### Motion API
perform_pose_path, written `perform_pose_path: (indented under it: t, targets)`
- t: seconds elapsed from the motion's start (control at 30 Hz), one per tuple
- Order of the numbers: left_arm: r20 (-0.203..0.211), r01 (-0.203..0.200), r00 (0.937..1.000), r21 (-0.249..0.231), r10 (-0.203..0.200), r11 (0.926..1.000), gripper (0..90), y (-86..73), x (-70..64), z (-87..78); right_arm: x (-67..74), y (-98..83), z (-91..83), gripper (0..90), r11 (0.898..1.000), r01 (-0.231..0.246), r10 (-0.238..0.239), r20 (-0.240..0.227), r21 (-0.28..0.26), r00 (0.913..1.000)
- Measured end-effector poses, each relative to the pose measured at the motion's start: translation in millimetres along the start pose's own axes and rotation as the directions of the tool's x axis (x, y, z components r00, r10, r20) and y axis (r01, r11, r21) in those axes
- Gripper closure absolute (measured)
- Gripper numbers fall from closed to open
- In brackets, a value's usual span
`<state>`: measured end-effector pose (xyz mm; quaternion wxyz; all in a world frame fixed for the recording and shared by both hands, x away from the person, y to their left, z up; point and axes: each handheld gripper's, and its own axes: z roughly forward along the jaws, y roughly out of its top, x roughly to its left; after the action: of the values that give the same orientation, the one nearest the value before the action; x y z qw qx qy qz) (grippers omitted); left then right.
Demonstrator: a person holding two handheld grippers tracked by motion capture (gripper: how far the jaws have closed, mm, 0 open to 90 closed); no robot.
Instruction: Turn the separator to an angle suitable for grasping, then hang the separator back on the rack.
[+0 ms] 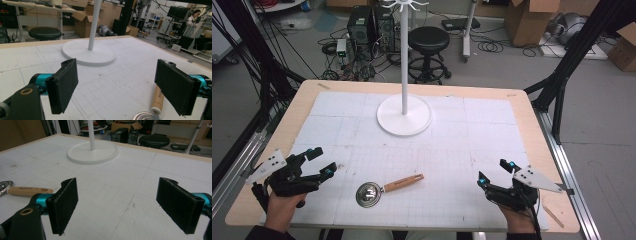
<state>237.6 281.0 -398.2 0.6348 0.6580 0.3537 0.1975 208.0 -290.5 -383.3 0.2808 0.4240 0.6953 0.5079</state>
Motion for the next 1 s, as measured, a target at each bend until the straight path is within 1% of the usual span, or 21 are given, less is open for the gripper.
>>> perform_pose_path:
  t: [0.13,0.2,0.33,0.37,0.5,0.57,0.7,0.77,0.83,0.87,0.93,1.0]
  targets:
    - [0.001,-0.004,1.0000,0.008,0.004,1.0000,19.2,-0.4,-0.8,2.4,-2.7,-1.4,-5.9,16.0,1.000,0.002,-0.002,-0.001,-0.010,1.0000]
    - [0.003,-0.003,1.0000,0.014,0.003,0.9999,19.1,-1.0,-0.5,3.5,-3.8,-1.3,-6.9,16.0,1.000,-0.012,0.011,-0.007,-0.015,0.9999]
    - [0.008,-0.007,0.9999,0.017,0.007,0.9998,18.9,-1.1,-0.8,4.4,-6.2,-3.1,-7.2,16.0,1.000,-0.016,0.016,-0.001,-0.010,0.9999]
    - [0.012,-0.009,0.9999,0.021,0.008,0.9997,18.9,-1.3,-1.0,4.5,-7.0,-2.9,-6.9,16.0,1.000,-0.017,0.017,0.001,-0.016,0.9999]
    - [0.042,-0.005,0.9991,0.047,0.003,0.9989,18.5,-2.1,-2.4,7.7,-8.8,-1.4,-9.0,16.0,0.998,-0.044,0.044,-0.001,-0.039,0.9990]
    - [0.063,-0.009,0.9980,0.073,0.005,0.9973,16.5,-2.6,-4.9,11.2,-9.8,-1.4,-9.2,16.0,0.998,-0.051,0.050,-0.003,-0.042,0.9987]
    - [0.116,-0.043,0.9928,0.122,0.029,0.9915,16.5,-4.2,-13.4,18.3,-11.9,-1.5,-7.6,16.0,0.997,-0.057,0.057,-0.004,-0.046,0.9984]
    - [0.130,-0.046,0.9911,0.123,0.030,0.9914,16.5,-3.5,-17.4,22.3,-11.4,-1.1,-6.6,16.0,0.997,-0.062,0.062,-0.008,-0.047,0.9981]
    - [0.139,-0.038,0.9901,0.122,0.021,0.9918,16.5,-2.7,-20.9,27.5,-10.5,-1.1,-5.6,16.0,0.998,-0.053,0.052,-0.020,-0.045,0.9984]
    - [0.144,-0.041,0.9893,0.124,0.023,0.9914,16.5,-2.5,-22.9,30.6,-10.2,-1.0,-5.2,16.0,0.998,-0.048,0.047,-0.026,-0.039,0.9986]
    - [0.162,-0.060,0.9862,0.148,0.036,0.9872,16.6,-2.6,-26.4,37.0,-9.4,-0.8,-5.0,16.0,0.998,-0.044,0.043,-0.035,-0.039,0.9985]
    - [0.187,-0.072,0.9815,0.169,0.039,0.9830,18.6,-2.9,-30.1,43.5,-9.3,-0.7,-4.8,16.0,0.998,-0.045,0.043,-0.043,-0.037,0.9982]
